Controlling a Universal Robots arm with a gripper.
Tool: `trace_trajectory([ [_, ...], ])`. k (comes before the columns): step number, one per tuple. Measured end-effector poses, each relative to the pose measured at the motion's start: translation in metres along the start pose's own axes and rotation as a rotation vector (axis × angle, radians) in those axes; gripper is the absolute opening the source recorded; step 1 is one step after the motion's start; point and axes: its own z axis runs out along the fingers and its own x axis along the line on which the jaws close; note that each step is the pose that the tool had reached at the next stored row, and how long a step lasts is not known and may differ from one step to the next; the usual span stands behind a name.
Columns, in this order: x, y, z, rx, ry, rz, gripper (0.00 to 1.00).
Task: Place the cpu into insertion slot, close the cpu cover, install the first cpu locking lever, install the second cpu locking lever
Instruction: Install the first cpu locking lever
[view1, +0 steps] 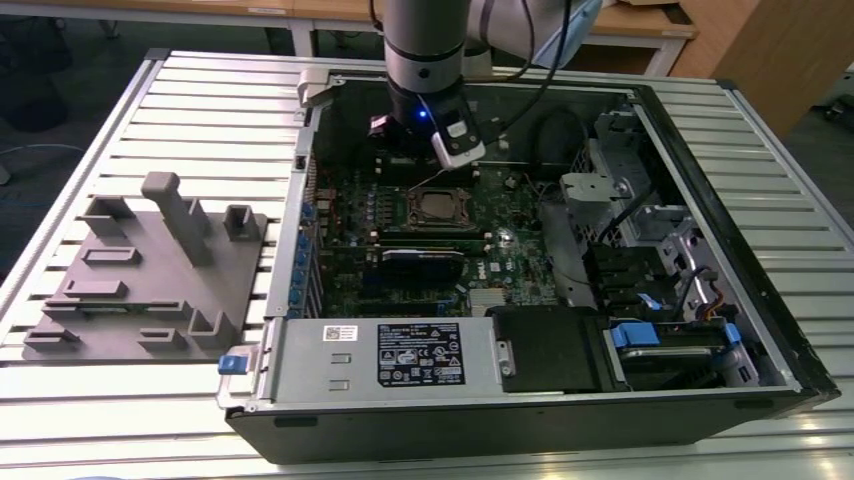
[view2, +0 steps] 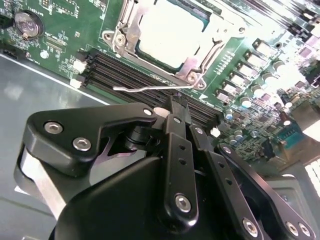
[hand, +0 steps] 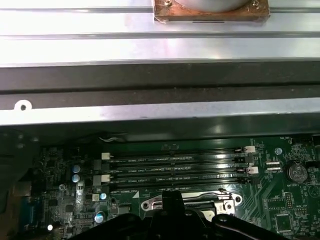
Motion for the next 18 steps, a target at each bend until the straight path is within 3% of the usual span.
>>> trace_trajectory([
  [9,-0.0111,0.0012,0.0038,0.001,-0.0003,0.001,0.11],
  [18,-0.0146,0.0013,0.0067,0.0025,-0.0059,0.026,0.11],
])
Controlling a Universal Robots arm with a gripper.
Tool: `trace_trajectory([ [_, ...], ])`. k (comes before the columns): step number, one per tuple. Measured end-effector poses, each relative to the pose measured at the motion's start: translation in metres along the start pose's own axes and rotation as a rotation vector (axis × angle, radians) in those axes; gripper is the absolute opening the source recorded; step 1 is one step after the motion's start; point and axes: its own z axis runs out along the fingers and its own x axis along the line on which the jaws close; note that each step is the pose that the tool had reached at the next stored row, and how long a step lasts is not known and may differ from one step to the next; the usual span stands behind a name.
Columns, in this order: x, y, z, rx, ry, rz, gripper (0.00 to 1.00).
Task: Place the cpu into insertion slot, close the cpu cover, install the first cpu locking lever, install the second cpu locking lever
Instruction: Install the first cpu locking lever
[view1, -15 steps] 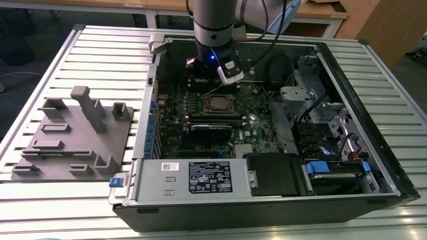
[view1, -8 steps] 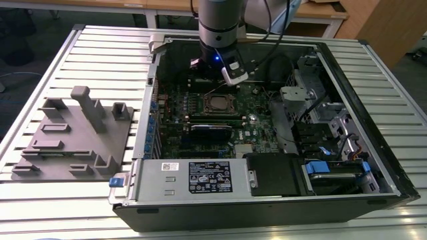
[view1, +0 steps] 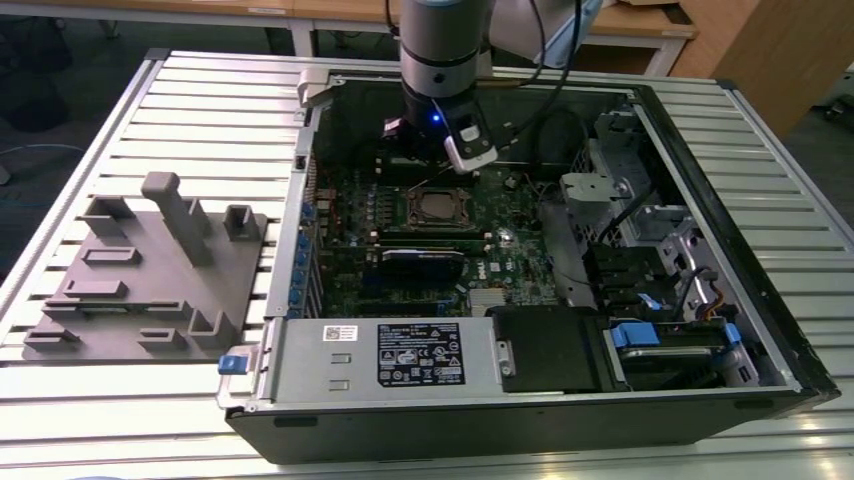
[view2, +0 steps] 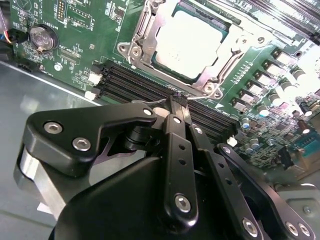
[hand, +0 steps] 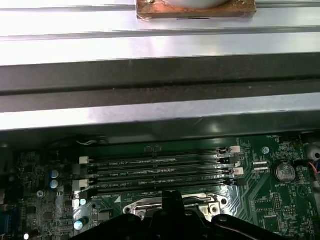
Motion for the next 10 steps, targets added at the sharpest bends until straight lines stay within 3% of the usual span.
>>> trace_trajectory([
  [2,0.0,-0.0001,0.0004,-0.0011,-0.0012,0.005,0.11],
  [8,-0.0002,-0.0011,0.0003,-0.0166,-0.0009,0.011,0.11],
  [10,-0.0002,-0.0011,0.0003,-0.0176,-0.0009,0.012,0.11],
])
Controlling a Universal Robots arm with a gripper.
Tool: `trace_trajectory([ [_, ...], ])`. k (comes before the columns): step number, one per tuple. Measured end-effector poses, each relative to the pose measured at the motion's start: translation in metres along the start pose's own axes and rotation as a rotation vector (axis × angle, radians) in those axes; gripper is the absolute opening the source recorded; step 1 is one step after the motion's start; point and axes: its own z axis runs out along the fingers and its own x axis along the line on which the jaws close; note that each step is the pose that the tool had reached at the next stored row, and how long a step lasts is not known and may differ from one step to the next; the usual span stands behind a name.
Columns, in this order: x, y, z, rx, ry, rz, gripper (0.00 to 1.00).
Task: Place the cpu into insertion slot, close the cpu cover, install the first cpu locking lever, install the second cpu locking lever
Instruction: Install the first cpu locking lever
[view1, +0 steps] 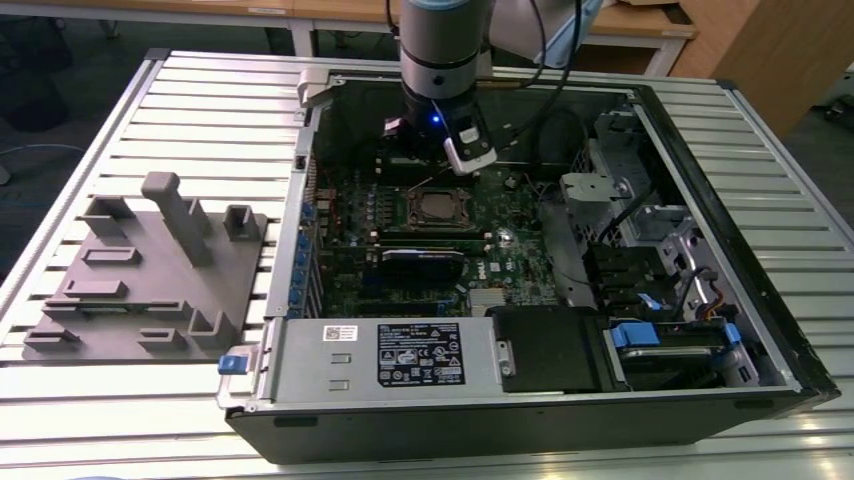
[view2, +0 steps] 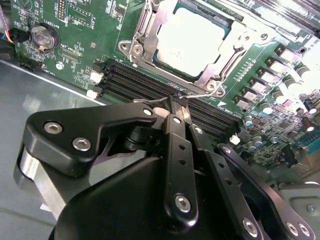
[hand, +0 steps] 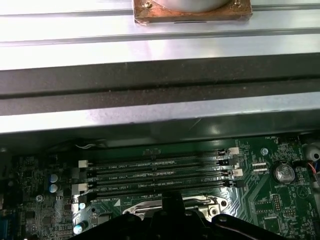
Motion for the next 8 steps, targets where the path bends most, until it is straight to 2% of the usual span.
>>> trace_trajectory([
  [2,0.0,0.0,0.0,-0.0004,0.0,0.0,0.11],
  [5,0.0,-0.0002,0.0001,-0.0108,0.0005,0.002,0.11],
  [8,0.0,-0.0001,0.0004,-0.0153,-0.0034,0.02,0.11],
])
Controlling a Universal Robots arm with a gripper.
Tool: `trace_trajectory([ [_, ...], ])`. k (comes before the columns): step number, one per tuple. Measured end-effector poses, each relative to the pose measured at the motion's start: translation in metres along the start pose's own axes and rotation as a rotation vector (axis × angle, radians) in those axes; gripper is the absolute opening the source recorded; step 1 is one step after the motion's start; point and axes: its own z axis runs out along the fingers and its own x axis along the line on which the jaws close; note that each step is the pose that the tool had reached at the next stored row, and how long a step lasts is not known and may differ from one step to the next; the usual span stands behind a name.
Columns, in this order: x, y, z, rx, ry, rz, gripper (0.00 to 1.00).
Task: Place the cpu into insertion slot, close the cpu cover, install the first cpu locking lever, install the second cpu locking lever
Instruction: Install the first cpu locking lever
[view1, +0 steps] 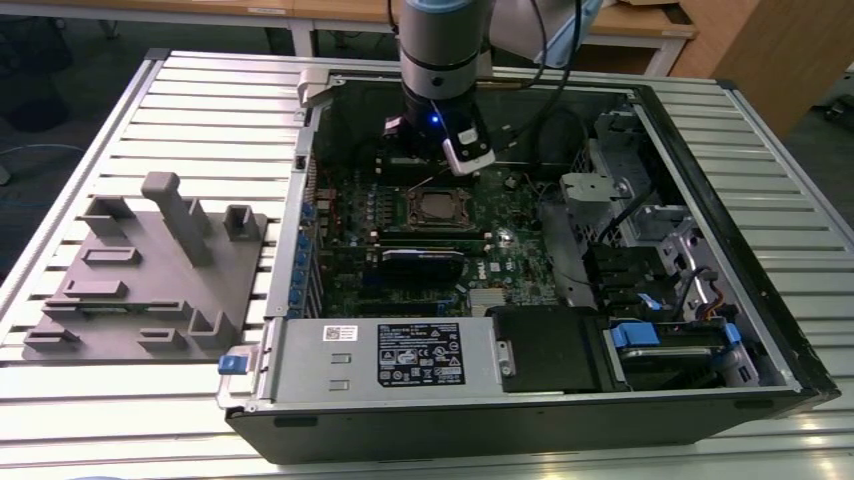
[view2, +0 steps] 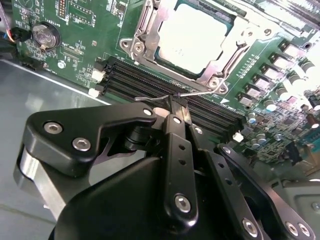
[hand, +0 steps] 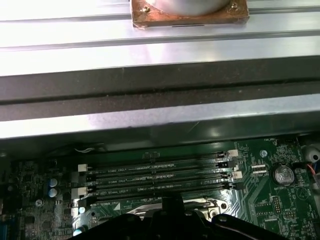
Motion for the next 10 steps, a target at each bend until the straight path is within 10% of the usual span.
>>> trace_trajectory([
  [10,0.0001,-0.0005,0.002,-0.0009,-0.0301,0.118,0.11],
])
